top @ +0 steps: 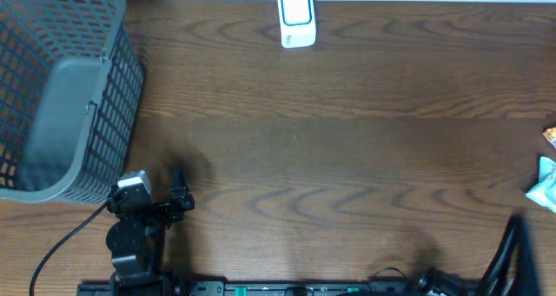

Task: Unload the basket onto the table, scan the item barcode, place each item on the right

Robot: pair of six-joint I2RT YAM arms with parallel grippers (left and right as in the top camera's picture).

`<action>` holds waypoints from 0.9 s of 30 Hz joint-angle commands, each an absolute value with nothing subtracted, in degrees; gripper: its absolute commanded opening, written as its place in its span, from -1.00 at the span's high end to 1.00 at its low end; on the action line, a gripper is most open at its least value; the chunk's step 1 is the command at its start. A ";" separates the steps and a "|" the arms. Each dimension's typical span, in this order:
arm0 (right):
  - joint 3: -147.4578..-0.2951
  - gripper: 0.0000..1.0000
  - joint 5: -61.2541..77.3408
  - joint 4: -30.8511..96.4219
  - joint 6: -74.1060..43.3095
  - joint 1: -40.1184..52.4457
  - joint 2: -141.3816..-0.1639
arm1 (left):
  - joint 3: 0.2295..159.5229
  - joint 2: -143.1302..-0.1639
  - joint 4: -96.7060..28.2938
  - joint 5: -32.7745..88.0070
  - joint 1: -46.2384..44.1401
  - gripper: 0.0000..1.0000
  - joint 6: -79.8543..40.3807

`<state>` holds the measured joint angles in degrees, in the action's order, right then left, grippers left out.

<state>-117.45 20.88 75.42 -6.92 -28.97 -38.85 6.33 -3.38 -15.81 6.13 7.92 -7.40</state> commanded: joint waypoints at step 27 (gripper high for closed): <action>-88.44 -0.98 0.01 69.67 -5.02 1.02 -8.91 | 5.02 -3.29 -16.14 7.07 7.90 -0.99 -6.68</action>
